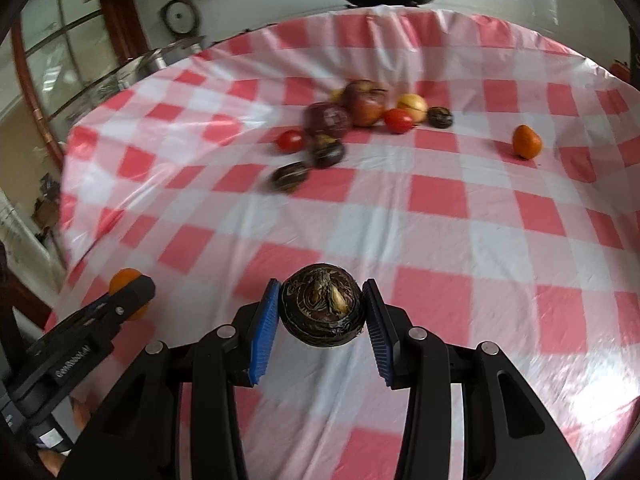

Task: Organize fruits
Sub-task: 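Carry both fruits into the white box and open both tools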

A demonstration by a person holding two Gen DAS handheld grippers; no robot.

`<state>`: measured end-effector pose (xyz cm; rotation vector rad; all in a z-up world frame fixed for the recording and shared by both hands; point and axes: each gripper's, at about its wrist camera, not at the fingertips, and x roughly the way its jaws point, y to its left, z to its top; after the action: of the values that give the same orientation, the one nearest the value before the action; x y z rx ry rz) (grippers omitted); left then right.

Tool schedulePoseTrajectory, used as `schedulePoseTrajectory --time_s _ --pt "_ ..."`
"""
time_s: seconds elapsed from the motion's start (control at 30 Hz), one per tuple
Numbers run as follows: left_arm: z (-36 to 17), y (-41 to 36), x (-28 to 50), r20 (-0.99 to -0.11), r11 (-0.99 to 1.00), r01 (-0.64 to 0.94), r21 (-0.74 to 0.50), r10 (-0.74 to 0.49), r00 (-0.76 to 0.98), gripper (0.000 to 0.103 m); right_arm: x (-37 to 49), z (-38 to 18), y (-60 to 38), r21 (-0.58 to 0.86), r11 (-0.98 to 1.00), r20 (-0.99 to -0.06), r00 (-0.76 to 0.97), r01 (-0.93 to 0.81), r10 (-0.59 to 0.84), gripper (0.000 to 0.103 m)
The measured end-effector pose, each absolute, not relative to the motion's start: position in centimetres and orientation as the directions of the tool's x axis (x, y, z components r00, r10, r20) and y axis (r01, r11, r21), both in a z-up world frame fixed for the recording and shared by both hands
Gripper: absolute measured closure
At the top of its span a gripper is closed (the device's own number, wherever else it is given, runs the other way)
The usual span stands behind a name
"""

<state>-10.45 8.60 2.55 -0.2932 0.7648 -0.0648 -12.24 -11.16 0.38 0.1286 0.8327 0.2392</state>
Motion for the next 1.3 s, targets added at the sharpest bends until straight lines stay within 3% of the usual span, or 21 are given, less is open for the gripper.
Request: schedulePoseTrajectory --time_s 0.8,1.07,1.3 --pt "2.5 19.2 -24.2 -0.7 0.957 -0.197 -0.212 -0.008 0.714 0.061 -23.0 0.8 3.7 0.082 0.818 -0.679 0.569 -0.57 0.464 0.061" --pt "1.1 24.5 -30.1 -0.721 0.922 -0.34 -0.186 0.107 0.685 0.061 -29.4 -0.1 10.9 -0.019 0.627 -0.671 0.475 -0.779 0.569 0.061" --pt "-4.3 29.9 -34.6 -0.802 0.841 -0.517 -0.162 0.193 0.565 0.061 -35.4 -3.1 16.9 -0.098 0.385 -0.714 0.334 -0.918 0.615 0.061"
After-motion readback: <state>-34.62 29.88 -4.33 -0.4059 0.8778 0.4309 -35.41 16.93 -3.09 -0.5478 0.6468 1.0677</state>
